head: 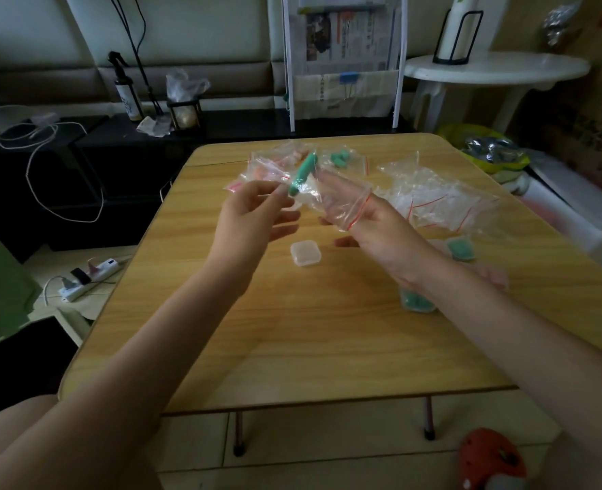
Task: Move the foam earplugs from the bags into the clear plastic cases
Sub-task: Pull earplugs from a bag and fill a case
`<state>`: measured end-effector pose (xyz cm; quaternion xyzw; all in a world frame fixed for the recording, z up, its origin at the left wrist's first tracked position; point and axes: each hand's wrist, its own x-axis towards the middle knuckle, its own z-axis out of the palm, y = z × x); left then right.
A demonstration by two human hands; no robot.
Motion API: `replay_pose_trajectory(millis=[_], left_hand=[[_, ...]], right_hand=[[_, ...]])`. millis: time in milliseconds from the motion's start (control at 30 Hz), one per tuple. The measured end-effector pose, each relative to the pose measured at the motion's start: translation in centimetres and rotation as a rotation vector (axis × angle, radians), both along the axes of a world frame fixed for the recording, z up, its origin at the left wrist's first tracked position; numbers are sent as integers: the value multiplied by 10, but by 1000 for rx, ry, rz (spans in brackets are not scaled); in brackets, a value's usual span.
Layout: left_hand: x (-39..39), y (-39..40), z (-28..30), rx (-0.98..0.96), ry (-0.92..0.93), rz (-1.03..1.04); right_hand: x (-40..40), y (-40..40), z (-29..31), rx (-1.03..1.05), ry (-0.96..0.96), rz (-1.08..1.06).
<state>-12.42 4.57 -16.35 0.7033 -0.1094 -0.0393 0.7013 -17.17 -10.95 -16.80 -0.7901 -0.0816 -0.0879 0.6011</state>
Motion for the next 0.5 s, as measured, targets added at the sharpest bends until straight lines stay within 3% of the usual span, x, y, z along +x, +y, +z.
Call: replay_pose_trajectory(millis=[200,500], left_hand=[[1,4,3,-162,91,-2],[-7,1,3,132,-152,-103]], right_hand=[[-1,1,-2,39,38,18],[-1,3,-5,372,229,70]])
